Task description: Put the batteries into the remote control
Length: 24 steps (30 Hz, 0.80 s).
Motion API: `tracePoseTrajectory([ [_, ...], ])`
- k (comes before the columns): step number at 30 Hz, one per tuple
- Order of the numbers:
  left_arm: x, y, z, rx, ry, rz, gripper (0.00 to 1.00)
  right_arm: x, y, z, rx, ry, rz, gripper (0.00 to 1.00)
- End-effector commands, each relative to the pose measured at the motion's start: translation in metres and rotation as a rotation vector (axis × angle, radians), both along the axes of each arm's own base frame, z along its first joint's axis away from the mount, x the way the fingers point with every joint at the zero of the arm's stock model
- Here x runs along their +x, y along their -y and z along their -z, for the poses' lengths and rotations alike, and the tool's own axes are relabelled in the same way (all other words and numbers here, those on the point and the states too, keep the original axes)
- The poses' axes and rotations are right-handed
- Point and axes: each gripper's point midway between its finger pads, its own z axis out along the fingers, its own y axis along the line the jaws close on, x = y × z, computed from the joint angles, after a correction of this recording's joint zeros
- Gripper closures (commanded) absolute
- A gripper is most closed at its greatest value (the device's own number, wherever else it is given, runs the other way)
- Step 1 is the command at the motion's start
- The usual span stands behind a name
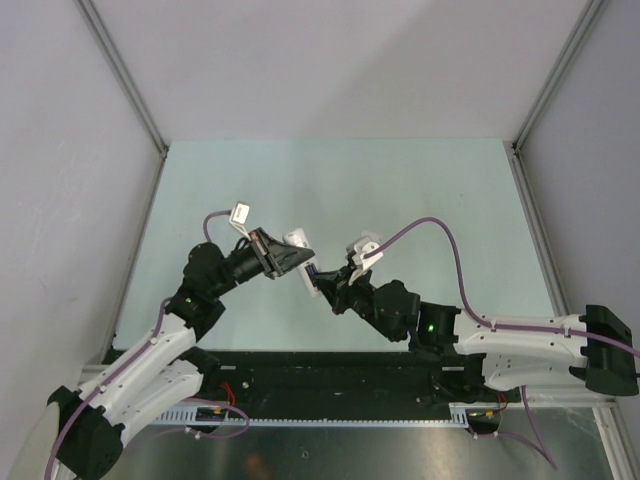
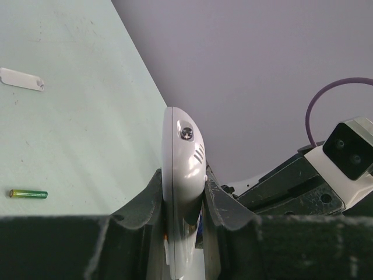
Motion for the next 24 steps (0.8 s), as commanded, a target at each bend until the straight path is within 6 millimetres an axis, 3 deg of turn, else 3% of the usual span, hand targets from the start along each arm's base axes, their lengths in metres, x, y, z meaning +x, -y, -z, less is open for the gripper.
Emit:
tracePoseTrajectory([
  [1,-0.018,0.007,-0.035,-0.067,0.1,0.087,1.0,0.021,0.013,-0.001,-0.056,0.032,0.103,1.0],
  [13,-0.014,0.01,-0.024,-0.042,0.076,0.081,1.0,0.018,0.017,-0.018,-0.012,0.051,0.106,1.0],
  [24,-0.014,0.011,-0.025,-0.041,0.076,0.086,1.0,0.02,0.022,-0.014,-0.041,0.053,0.13,1.0],
])
